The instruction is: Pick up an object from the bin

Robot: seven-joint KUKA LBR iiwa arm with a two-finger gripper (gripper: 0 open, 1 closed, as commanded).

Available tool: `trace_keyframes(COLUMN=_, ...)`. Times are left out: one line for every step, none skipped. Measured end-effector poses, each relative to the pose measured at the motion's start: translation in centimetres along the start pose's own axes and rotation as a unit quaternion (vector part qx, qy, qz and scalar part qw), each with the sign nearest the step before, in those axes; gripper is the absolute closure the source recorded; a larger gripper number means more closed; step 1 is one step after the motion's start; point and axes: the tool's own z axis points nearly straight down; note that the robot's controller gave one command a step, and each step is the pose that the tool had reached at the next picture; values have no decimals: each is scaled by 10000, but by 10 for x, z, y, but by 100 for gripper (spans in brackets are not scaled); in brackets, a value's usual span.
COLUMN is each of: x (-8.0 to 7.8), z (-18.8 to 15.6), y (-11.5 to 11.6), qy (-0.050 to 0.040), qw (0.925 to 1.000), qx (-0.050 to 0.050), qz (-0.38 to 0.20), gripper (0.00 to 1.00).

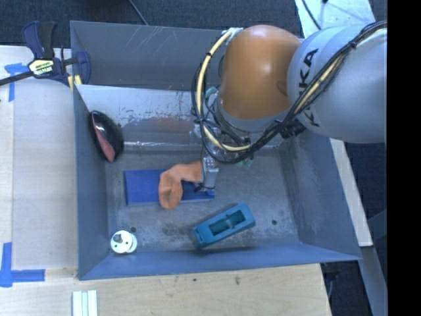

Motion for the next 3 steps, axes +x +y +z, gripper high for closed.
trace_keyframes(x=-2, z=-5, y=0, qy=-43, qw=10000, qx=-7, qz=9, gripper=0)
trace_keyframes(x=-6, z=53, y=2, qy=-72, qw=9998, qx=-8, qz=-174, gripper=0)
trace_keyframes(x=66, z=72, y=-5, qy=-30, qw=9991, qx=-3, qz=-431, gripper=100)
